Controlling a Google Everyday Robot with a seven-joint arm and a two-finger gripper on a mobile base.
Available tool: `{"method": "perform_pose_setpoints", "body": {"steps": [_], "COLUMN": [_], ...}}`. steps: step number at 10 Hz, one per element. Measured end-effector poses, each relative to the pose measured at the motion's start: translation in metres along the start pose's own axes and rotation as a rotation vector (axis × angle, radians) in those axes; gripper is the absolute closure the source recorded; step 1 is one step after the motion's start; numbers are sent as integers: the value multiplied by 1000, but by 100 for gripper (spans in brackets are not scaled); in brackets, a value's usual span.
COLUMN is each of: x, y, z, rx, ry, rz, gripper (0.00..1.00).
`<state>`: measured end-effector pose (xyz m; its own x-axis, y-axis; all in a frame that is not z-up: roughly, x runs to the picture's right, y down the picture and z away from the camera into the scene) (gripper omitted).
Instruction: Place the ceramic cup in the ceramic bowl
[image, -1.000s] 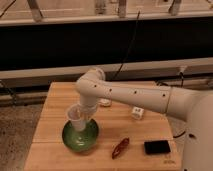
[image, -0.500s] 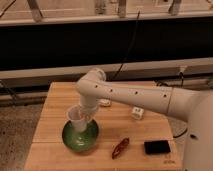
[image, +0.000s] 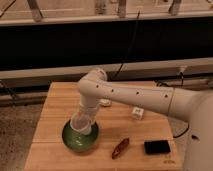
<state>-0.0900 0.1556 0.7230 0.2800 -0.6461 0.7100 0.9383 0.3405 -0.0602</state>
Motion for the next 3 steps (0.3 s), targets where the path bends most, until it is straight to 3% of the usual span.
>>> {"method": "perform_pose_setpoints", "body": {"steps": [3], "x": [1], "y": [2], "z": [0], "rx": [-1], "ry": [0], "rz": [1], "gripper": [20]}}
